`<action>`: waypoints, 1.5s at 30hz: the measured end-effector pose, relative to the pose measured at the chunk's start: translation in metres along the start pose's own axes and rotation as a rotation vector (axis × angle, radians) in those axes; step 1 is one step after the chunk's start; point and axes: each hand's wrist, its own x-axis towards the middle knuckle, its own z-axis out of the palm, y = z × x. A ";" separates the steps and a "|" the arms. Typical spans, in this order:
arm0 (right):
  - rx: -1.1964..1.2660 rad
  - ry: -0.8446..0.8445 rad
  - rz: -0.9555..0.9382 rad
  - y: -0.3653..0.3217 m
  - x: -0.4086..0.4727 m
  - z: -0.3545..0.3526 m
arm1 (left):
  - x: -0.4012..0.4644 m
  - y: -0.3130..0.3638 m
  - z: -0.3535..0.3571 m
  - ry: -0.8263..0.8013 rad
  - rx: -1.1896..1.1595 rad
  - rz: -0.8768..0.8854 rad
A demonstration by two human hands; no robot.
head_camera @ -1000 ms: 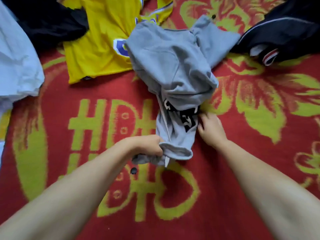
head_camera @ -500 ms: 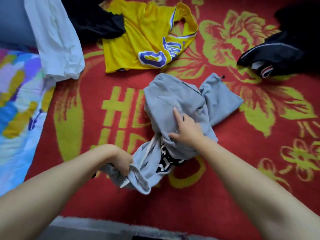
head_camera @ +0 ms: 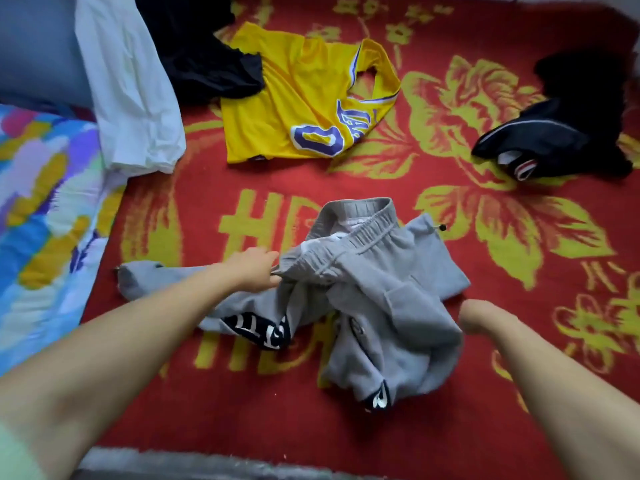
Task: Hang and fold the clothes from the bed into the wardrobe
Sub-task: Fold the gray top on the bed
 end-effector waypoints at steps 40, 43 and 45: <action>-0.003 1.134 -1.082 0.050 -0.471 -0.331 | -0.333 0.105 -0.344 0.448 -0.382 0.717; -0.017 1.120 -1.058 0.054 -0.458 -0.309 | -0.348 0.093 -0.351 0.412 -0.466 0.743; -0.100 0.862 -1.030 0.048 -0.437 -0.284 | -0.367 0.075 -0.365 0.380 -0.449 0.734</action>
